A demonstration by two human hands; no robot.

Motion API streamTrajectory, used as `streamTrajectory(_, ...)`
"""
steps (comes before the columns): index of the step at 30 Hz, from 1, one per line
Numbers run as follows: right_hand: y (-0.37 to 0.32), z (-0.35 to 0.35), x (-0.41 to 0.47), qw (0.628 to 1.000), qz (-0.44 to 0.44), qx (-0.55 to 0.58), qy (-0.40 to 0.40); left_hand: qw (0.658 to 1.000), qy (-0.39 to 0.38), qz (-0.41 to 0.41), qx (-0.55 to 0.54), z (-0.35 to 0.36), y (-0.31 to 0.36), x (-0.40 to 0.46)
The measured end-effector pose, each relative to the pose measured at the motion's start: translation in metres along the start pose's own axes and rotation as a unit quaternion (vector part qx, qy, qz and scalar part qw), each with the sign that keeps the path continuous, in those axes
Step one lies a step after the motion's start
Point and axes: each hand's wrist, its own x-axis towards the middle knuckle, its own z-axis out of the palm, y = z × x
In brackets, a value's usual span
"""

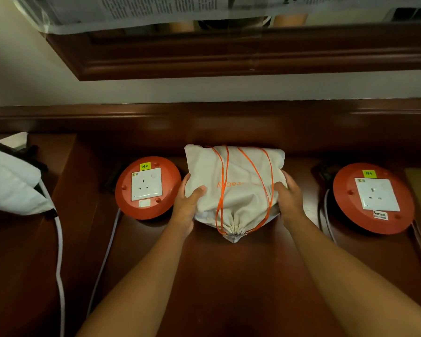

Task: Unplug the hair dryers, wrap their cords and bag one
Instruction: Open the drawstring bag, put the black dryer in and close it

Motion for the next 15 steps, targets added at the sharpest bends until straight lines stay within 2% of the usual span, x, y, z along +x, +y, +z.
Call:
streamTrajectory(8,0.001,-0.005,-0.001,0.999,0.012,-0.030,0.001,0.999,-0.020,0.011,0.043,0.001,-0.005,-0.001)
streamTrajectory(15,0.000,-0.011,-0.019,0.996,-0.005,-0.090,0.005,0.982,0.005,0.050,0.179,0.003,0.007,-0.017)
